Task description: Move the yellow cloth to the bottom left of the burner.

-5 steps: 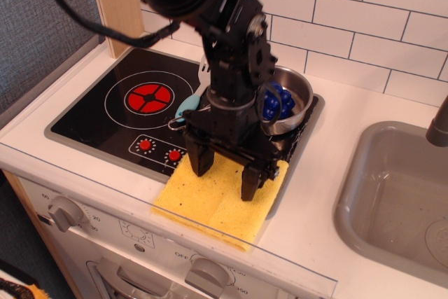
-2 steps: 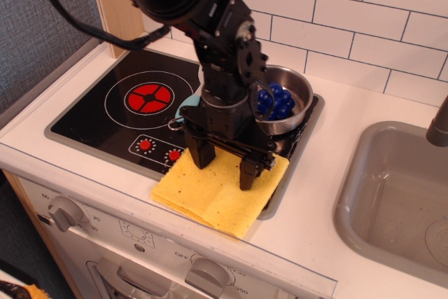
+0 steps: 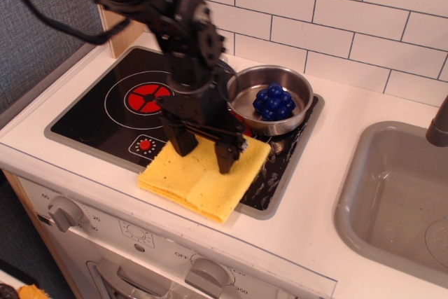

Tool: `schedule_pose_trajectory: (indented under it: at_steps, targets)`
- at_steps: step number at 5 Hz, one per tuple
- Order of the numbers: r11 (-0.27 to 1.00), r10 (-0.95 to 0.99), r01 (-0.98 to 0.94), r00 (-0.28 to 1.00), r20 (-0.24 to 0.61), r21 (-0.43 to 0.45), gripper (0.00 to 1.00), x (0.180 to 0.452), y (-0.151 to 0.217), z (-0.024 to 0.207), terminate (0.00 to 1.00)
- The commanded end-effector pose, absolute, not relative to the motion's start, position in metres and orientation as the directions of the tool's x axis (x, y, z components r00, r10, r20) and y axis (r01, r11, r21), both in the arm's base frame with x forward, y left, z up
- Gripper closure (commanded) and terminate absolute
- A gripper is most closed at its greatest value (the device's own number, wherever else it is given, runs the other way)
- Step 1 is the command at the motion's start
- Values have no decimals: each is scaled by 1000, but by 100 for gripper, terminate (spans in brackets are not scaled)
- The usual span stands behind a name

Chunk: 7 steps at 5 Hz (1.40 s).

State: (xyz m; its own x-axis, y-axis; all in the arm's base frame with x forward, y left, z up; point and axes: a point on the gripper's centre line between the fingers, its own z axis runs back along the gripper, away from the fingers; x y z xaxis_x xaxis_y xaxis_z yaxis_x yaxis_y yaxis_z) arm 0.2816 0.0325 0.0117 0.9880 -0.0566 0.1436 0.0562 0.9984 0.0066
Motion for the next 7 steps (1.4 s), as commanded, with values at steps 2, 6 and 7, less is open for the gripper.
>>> schedule_pose_trajectory:
  at_steps: [2, 6, 7]
  targets:
    - [1000, -6, 1, 989, 150, 31, 0, 268, 108, 27, 0]
    - [997, -43, 33, 986, 160, 67, 0, 299, 153, 29, 0]
    - [995, -68, 55, 986, 152, 86, 0, 306, 155, 34, 0]
